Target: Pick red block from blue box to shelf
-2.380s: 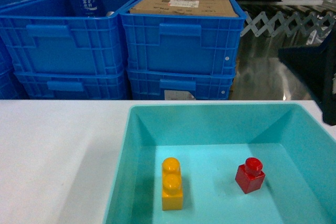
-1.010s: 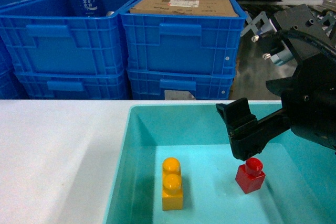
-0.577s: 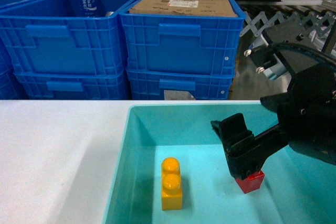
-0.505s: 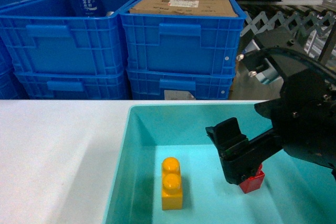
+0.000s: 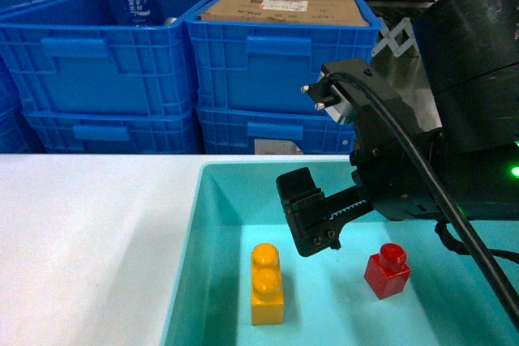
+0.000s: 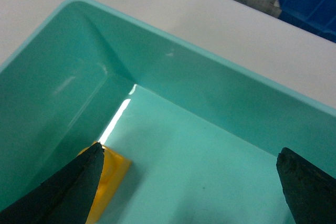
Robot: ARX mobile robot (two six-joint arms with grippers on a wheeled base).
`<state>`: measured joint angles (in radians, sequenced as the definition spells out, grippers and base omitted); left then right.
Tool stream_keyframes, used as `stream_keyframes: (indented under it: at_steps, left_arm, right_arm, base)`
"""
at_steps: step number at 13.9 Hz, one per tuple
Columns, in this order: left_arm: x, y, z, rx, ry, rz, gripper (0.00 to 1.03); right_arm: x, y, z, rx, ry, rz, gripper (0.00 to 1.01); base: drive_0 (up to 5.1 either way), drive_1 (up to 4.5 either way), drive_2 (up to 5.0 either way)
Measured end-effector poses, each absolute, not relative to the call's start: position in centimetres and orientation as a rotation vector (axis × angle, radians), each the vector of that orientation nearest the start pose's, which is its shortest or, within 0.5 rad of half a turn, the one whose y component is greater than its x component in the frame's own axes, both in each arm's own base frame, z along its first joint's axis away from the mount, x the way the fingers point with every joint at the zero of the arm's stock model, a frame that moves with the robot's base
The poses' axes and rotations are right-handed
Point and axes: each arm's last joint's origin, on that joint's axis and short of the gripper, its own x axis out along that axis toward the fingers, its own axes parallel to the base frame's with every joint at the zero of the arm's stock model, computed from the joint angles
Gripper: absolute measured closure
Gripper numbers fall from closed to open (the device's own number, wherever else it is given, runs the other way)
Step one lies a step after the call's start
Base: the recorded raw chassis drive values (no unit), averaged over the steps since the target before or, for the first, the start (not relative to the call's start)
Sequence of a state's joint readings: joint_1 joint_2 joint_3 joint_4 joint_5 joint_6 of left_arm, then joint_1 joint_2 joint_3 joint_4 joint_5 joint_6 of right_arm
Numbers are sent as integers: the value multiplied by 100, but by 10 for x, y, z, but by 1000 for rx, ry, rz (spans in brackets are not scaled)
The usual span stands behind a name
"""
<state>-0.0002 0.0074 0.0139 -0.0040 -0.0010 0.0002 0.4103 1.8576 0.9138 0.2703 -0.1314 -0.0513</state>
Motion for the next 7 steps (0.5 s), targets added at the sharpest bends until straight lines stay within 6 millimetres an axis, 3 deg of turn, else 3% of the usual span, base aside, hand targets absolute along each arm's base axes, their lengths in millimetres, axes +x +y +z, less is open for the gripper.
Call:
stream_keyframes:
  at_steps: [3, 7]
  left_arm:
    - [97, 0, 167, 0, -2, 0, 5]
    - [97, 0, 167, 0, -2, 0, 5]
  right_arm:
    - [341, 131, 134, -108, 713, 451, 3]
    - [336, 129, 103, -68, 800, 413, 3]
  base:
    - [0, 0, 0]
    - [0, 0, 0]
